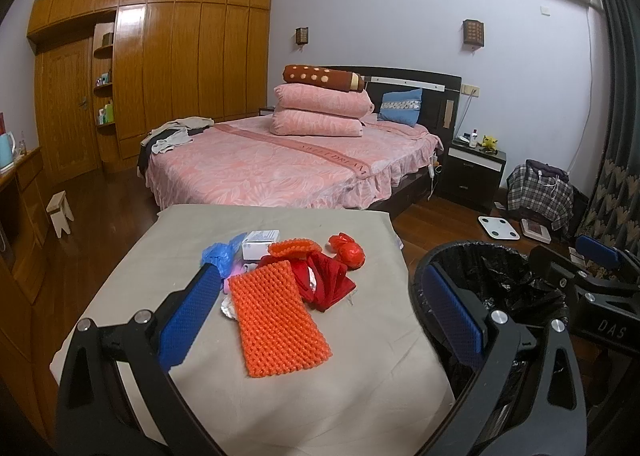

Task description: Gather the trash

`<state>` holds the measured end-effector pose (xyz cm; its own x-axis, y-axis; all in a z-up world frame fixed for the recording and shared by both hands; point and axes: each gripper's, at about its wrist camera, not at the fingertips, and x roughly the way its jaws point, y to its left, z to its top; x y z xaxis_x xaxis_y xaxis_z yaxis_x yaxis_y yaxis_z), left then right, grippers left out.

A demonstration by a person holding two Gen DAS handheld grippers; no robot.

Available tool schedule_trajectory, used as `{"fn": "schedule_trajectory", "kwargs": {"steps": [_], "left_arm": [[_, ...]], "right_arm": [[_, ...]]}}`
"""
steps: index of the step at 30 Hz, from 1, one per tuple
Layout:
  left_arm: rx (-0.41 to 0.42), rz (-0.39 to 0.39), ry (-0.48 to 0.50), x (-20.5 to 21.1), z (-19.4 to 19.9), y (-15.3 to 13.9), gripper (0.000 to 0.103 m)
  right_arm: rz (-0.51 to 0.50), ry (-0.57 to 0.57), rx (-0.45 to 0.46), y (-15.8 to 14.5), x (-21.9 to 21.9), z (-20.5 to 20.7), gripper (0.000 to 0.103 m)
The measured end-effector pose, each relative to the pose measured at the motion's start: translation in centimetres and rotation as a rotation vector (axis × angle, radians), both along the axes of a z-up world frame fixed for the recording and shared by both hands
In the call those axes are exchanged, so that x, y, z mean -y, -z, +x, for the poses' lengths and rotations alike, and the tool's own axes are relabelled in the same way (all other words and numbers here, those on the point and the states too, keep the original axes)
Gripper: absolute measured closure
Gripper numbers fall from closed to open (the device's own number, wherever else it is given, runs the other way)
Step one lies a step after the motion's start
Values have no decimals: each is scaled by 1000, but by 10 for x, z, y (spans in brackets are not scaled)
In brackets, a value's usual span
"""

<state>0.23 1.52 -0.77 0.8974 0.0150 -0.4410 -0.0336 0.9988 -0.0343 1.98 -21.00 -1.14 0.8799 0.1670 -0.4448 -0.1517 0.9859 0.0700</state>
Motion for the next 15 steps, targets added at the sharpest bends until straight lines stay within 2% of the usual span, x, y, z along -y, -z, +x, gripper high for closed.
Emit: {"fn": "schedule_trajectory", "kwargs": {"steps": [12, 15], "left_arm": [[-2, -2, -5, -5, -1, 3, 5], [-5, -4, -10, -10, -1, 8, 5]], "right_arm": [[1, -2, -3, 4, -2, -1, 6], [-1, -4, -5, 14, -7, 2, 6]]}}
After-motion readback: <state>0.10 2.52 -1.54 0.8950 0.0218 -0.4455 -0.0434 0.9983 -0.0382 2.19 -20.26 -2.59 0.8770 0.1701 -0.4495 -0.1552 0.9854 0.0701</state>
